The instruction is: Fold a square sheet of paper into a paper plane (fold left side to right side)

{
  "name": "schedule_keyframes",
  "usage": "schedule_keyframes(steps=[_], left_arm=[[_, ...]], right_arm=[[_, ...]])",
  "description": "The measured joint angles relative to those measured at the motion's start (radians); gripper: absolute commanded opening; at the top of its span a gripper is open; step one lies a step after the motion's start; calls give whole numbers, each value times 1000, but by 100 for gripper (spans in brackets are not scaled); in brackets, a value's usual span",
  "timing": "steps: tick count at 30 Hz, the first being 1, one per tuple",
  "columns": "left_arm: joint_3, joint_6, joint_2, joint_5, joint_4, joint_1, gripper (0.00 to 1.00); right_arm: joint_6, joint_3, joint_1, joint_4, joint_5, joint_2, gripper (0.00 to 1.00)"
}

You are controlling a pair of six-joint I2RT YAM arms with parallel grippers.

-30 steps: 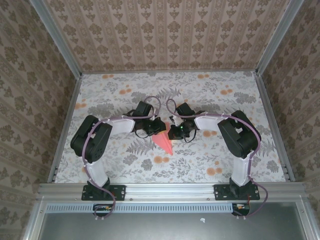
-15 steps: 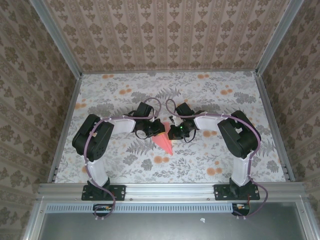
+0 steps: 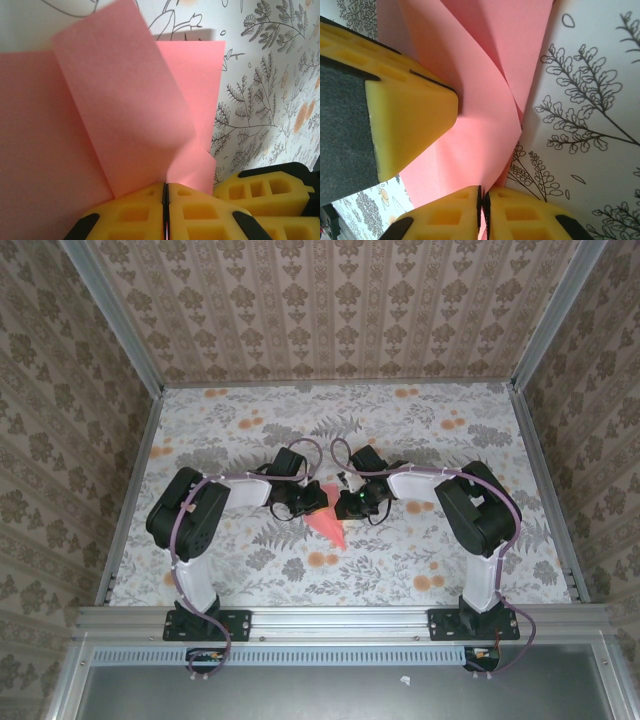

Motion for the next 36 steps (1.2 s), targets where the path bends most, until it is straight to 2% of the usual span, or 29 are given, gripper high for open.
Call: schedule_keyframes(steps=[6, 9, 14, 22, 36], left_arm=[[-14, 0, -4, 3, 23, 5, 10], [-17, 0, -5, 4, 28, 5, 9], [-19, 0, -5, 4, 32, 5, 9], [-20, 0, -5, 5, 34, 5, 9], [-20, 0, -5, 5, 34, 5, 9]], right_arm=[[6, -2, -8, -30, 11, -66, 31], [6, -9, -15, -46, 10, -148, 30], [25, -48, -1, -47, -48, -225, 23], [82, -69, 65, 9, -130, -124, 22], [85, -70, 72, 14, -133, -52, 21]])
